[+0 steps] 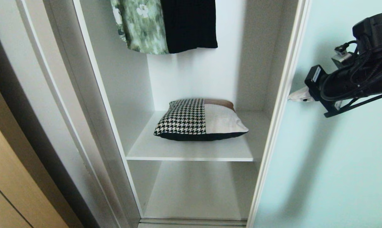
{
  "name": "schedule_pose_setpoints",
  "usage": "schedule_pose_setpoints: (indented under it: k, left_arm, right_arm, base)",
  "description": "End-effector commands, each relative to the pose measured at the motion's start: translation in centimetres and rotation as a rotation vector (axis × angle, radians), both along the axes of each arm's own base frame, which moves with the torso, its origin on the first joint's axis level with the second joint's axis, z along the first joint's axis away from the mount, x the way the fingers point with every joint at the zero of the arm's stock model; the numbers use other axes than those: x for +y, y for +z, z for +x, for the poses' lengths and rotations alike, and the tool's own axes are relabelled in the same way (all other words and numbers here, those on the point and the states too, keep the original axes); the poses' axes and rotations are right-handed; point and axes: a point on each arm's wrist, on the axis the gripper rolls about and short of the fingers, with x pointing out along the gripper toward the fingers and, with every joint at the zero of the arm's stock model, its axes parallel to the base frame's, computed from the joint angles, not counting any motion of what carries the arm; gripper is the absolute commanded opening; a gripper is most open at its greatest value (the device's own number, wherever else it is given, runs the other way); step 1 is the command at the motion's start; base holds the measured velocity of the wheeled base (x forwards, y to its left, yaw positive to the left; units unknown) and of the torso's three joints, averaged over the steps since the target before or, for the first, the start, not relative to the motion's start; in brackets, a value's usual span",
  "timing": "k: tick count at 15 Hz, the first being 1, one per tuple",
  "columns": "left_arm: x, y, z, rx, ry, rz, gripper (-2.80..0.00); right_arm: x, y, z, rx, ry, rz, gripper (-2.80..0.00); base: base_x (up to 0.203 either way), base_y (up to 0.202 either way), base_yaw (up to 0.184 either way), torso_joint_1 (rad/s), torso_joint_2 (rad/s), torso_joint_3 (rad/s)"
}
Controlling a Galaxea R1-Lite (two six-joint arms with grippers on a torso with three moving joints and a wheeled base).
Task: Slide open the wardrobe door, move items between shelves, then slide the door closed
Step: Close the door
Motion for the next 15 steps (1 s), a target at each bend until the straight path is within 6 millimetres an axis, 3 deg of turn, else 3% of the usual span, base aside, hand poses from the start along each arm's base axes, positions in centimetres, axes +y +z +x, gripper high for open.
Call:
schedule_pose_setpoints:
  k: [1, 8, 15]
  left_arm:
    - [0.0, 0.0, 0.0, 0.000, 0.001, -0.001, -2.80]
    - [0.0, 0.0, 0.0, 0.000, 0.002, -0.001, -2.80]
    - [0.0, 0.0, 0.0, 0.000, 0.001, -0.001, -2.80]
  right_arm:
    - [1.8, 0.1, -0.2, -0.001, 0.052, 0.002, -2.80]
    - [7.0, -0.1, 0.4, -0.023, 0.117, -0.041, -2.80]
    - [16.4, 0.3, -1.4, -0.109, 0.300, -0.081, -2.80]
  base:
    - [0.000, 0.000, 0.000, 0.000, 0.00, 0.000]
    - [0.000, 0.000, 0.000, 0.000, 0.00, 0.000]
    - [0.000, 0.000, 0.000, 0.000, 0.00, 0.000]
